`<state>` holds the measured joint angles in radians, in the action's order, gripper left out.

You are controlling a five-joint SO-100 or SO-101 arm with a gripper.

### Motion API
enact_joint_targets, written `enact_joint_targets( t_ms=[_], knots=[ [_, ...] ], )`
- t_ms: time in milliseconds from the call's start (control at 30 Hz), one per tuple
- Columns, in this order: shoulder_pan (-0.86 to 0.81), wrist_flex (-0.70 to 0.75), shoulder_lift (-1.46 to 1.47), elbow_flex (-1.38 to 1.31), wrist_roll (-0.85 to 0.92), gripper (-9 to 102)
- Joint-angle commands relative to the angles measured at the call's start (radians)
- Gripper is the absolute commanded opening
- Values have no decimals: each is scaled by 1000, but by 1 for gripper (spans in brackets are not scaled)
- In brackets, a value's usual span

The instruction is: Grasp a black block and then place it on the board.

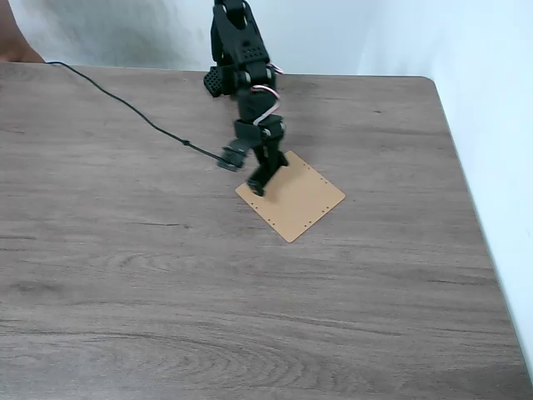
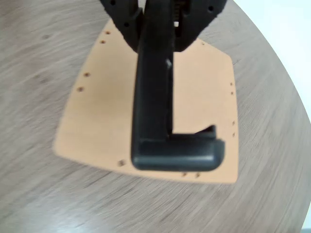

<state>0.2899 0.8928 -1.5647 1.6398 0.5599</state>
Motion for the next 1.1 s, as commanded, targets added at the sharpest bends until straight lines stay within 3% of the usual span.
enact_joint_targets(
  t_ms=[0, 667, 867, 1067],
  knots=[
    [51, 3, 8, -87, 0, 0],
    [110, -38, 127, -123, 2, 0],
    [126, -15, 137, -123, 35, 20],
    [130, -6, 143, -127, 48, 23]
  ],
)
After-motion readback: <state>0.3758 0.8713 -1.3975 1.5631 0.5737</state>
